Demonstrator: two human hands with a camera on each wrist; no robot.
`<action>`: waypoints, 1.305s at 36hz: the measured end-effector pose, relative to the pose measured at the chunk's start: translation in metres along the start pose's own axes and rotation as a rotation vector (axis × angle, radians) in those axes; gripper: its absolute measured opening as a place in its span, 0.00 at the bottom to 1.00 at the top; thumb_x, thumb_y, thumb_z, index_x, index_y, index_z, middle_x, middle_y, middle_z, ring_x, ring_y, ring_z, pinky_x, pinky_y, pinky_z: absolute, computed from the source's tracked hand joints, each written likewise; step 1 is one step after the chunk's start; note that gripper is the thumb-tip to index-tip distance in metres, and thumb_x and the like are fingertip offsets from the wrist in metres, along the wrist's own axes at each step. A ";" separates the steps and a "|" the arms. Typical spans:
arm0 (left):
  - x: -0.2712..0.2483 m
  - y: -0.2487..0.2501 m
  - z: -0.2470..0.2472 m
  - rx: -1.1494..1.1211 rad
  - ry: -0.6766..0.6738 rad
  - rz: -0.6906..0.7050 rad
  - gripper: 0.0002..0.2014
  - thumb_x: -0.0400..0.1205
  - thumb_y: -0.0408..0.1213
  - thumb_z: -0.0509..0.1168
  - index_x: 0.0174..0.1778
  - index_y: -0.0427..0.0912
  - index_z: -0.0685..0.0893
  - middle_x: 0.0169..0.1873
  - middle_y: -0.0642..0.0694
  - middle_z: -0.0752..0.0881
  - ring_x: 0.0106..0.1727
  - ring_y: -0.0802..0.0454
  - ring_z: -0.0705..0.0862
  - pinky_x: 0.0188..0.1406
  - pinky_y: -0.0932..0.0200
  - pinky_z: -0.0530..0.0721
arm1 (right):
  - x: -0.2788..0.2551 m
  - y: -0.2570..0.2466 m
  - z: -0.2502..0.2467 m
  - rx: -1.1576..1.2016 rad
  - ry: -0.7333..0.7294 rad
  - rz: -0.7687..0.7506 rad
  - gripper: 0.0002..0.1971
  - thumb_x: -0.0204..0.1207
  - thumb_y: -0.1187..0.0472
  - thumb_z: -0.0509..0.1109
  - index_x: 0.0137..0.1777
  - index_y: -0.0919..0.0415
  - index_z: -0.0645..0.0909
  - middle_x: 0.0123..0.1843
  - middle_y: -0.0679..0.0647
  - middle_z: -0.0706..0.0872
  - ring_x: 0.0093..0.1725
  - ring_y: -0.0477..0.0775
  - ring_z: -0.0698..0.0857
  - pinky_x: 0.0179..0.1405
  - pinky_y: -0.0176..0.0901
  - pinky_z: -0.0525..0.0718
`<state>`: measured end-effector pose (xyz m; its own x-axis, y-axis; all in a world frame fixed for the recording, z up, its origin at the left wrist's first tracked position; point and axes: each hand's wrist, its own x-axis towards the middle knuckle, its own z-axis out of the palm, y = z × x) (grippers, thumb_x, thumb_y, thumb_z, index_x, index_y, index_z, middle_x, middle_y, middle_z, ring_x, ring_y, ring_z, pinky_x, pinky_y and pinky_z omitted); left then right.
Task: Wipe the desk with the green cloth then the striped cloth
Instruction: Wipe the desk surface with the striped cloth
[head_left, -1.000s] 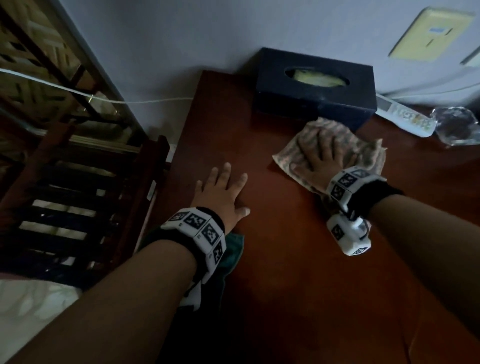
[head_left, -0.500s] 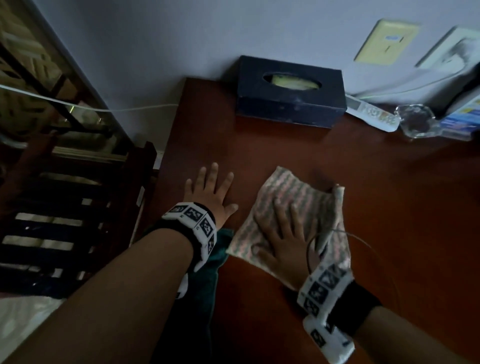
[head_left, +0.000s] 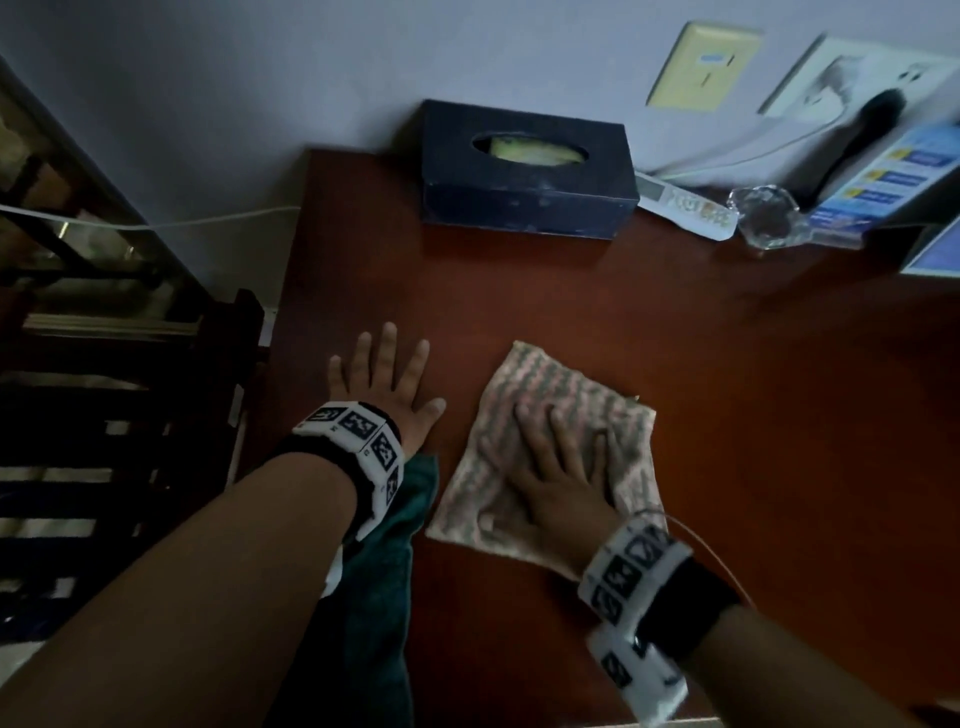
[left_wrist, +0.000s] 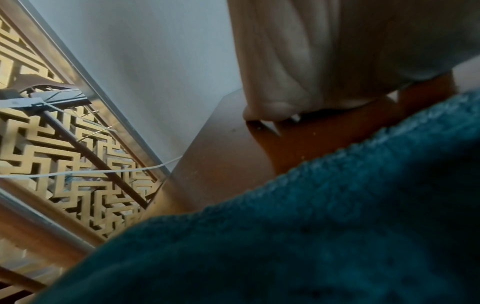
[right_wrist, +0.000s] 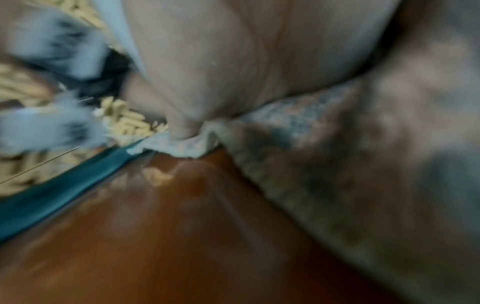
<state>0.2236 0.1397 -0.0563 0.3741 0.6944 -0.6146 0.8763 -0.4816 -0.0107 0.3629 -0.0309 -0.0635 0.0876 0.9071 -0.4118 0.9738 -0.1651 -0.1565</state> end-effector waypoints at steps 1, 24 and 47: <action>0.000 0.000 -0.001 0.000 -0.008 0.000 0.34 0.83 0.64 0.36 0.77 0.59 0.24 0.77 0.47 0.22 0.80 0.42 0.28 0.78 0.37 0.35 | 0.009 0.003 -0.006 0.012 -0.020 0.025 0.39 0.74 0.27 0.50 0.72 0.25 0.24 0.76 0.42 0.16 0.74 0.57 0.15 0.66 0.78 0.23; -0.009 0.009 0.000 0.036 0.101 -0.051 0.33 0.84 0.61 0.38 0.81 0.56 0.31 0.81 0.46 0.31 0.83 0.42 0.36 0.80 0.39 0.42 | -0.085 -0.026 0.042 0.044 0.118 -0.017 0.36 0.69 0.25 0.56 0.79 0.30 0.56 0.85 0.50 0.54 0.83 0.65 0.53 0.68 0.79 0.52; -0.009 0.141 -0.005 0.020 0.029 0.130 0.31 0.87 0.54 0.38 0.80 0.51 0.28 0.78 0.46 0.24 0.81 0.46 0.28 0.78 0.34 0.35 | -0.090 0.098 0.016 -0.012 -0.061 0.159 0.36 0.72 0.24 0.46 0.78 0.27 0.38 0.85 0.49 0.39 0.83 0.64 0.39 0.70 0.75 0.36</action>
<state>0.3455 0.0681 -0.0486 0.4932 0.6401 -0.5890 0.8137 -0.5789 0.0522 0.4471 -0.1345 -0.0559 0.2281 0.8449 -0.4839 0.9512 -0.2995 -0.0745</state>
